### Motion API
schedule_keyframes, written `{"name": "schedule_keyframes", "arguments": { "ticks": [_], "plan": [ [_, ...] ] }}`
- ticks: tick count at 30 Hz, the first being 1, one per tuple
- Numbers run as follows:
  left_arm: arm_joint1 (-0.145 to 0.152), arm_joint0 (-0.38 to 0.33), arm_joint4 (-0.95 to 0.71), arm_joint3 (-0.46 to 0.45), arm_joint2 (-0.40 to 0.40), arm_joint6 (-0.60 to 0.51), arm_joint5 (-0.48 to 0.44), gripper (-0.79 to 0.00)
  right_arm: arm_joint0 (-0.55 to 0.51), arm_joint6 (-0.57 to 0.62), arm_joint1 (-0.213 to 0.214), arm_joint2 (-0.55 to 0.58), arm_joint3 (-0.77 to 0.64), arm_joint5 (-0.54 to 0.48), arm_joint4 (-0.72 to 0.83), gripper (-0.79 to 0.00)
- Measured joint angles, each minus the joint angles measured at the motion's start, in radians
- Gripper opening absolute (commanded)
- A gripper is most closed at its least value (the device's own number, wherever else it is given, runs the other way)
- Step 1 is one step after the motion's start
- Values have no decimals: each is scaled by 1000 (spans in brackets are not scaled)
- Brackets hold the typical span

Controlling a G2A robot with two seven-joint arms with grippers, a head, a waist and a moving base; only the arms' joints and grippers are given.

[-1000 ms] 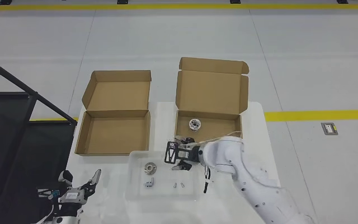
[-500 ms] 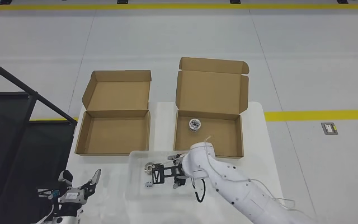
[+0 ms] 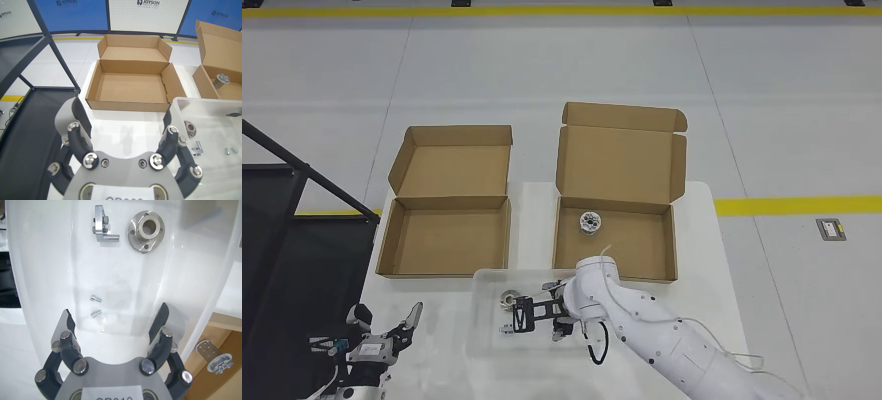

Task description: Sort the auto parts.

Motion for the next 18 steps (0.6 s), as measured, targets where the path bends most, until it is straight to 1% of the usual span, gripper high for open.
{"name": "schedule_keyframes", "arguments": {
  "ticks": [3,4,5,6,7,8,9,10,13,18],
  "plan": [
    [0,0,0,0,0,0,0,0,-4,-7,0,-3,-6,-1,-7,0],
    [0,0,0,0,0,0,0,0,-10,-24,1,-12,-17,-5,-32,0],
    [0,0,0,0,0,0,0,0,-15,-34,2,-19,-22,-8,-57,-28],
    [0,0,0,0,0,0,0,0,-18,-40,3,-26,-25,-10,-81,-95],
    [0,0,0,0,0,0,0,0,-20,-42,3,-36,-26,-14,-106,-145],
    [0,0,0,0,0,0,0,0,-22,-41,2,-42,-25,-19,-117,-234],
    [0,0,0,0,0,0,0,0,-23,-35,0,-47,-18,-21,-122,-403],
    [0,0,0,0,0,0,0,0,-23,-18,-3,-54,-6,-21,-121,-431],
    [0,0,0,0,0,0,0,0,-16,14,-17,-74,18,-13,-106,-453],
    [0,0,0,0,0,0,0,0,0,35,-39,-92,58,10,-78,-449]
  ]
}}
